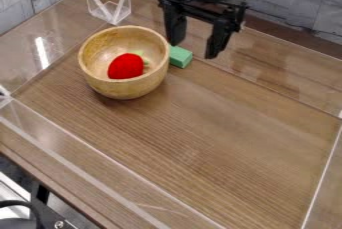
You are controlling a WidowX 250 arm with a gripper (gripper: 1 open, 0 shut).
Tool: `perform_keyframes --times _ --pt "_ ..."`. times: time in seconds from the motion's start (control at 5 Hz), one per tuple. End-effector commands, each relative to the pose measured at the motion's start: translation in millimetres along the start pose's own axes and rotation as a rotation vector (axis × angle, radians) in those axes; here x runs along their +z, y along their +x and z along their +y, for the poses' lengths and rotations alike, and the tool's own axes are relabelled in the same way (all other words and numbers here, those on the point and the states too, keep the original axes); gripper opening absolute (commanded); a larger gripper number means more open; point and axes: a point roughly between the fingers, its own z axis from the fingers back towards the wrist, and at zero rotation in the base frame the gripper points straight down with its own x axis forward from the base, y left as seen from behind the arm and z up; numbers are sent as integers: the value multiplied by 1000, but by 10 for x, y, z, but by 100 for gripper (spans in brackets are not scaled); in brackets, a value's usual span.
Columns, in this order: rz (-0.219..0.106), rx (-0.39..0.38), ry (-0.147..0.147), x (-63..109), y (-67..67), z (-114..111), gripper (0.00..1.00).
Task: Remove the green object from the brown bowl and put it on the table
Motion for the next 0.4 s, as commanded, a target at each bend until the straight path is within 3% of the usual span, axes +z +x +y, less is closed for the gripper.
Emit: perform_keyframes --times 0.0,0.2 --pt "-25 -9 7 71 -12 192 100" --pt "-33 -3 10 39 -70 480 100"
